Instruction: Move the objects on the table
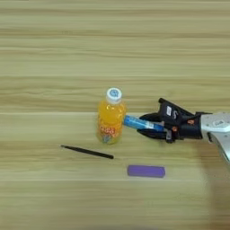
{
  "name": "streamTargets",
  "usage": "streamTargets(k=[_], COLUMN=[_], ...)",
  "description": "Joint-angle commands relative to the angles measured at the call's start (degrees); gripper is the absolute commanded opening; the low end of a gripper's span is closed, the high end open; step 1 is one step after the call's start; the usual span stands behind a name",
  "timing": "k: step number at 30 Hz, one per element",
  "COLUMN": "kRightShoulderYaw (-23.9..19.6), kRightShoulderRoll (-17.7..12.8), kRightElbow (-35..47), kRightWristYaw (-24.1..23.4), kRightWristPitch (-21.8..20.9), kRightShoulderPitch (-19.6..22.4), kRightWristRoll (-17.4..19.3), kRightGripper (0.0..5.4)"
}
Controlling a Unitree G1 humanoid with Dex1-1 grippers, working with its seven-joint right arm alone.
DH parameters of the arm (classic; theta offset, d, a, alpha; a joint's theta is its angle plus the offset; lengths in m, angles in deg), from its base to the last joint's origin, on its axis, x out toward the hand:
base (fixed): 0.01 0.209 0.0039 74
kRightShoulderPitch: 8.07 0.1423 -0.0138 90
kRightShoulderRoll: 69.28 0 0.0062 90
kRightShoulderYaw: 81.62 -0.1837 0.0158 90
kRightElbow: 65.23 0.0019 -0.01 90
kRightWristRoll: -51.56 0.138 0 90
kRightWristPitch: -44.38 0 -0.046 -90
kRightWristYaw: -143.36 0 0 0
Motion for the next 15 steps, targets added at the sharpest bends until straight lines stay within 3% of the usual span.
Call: streamTargets(k=[1,15], kRightShoulderYaw=[-1.2,-2.5], kRightShoulderRoll=[-1.5,-1.8], kRightElbow=[2.5,7.8], kRightWristYaw=[-1.1,0.2], kRightWristPitch=[-0.9,0.8], kRightShoulderPitch=[3.2,2.1], kRightWristRoll=[0.9,3.5], kRightGripper=[2.69,3.91])
